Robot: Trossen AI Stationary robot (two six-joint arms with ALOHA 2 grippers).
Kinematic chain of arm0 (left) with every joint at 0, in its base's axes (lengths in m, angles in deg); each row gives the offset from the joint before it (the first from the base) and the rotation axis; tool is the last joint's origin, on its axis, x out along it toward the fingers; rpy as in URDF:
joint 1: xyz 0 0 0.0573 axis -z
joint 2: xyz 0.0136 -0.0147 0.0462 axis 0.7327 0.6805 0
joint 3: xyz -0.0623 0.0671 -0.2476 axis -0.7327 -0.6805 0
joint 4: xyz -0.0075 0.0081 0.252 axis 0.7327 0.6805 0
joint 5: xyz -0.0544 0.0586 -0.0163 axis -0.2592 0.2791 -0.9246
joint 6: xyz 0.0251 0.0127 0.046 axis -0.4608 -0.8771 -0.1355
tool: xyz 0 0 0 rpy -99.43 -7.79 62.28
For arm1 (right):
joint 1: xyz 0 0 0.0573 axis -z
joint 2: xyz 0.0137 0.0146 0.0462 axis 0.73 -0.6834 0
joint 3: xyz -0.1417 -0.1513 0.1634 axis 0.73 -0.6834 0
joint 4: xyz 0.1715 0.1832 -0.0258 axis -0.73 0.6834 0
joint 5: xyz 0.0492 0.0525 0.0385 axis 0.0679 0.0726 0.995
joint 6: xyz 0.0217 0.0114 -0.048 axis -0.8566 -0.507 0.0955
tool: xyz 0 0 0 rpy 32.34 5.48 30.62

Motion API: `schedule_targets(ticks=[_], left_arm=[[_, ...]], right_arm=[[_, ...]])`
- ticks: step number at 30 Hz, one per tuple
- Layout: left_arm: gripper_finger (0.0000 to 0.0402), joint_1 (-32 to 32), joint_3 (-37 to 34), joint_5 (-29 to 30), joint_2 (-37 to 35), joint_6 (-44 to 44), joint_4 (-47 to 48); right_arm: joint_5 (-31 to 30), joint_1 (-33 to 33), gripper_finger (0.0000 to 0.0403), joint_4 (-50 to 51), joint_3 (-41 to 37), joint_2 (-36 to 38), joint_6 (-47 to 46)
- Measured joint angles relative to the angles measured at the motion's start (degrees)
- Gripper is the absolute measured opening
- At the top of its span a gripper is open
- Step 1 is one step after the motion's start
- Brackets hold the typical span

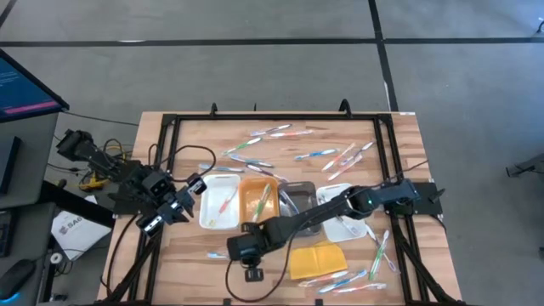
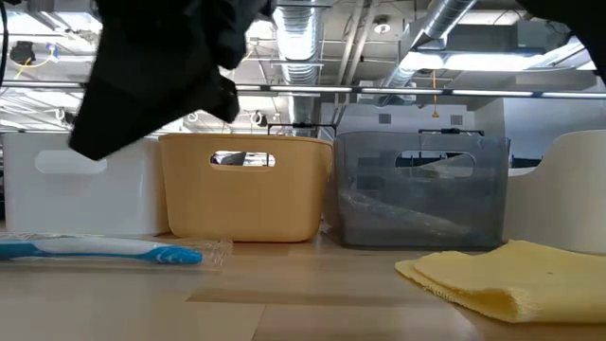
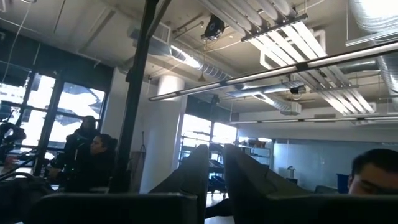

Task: Pick & Place Toothbrushes
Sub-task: Put the blue toothbrush into the black bin

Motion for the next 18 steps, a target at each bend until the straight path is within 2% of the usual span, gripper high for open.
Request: schedule_targets(ticks=[4, 9, 18], left_arm=[[0.0044, 0.00, 0.00, -0.02, 0.00, 0.00, 0.25], [0.0044, 0.00, 0.00, 0.00, 0.00, 0.00, 0.28], [0.0044, 0.00, 0.00, 0.02, 0.26, 0.00, 0.43]], right_arm=[[-0.69, -0.09, 0.0030, 1.14, 0.00, -0.19, 0.16], [-6.38, -2.20, 0.0041, -2.98, 0.02, -0.17, 1.33], [-5.83, -1.48, 0.0099, -2.22, 0.12, -2.05, -1.46]])
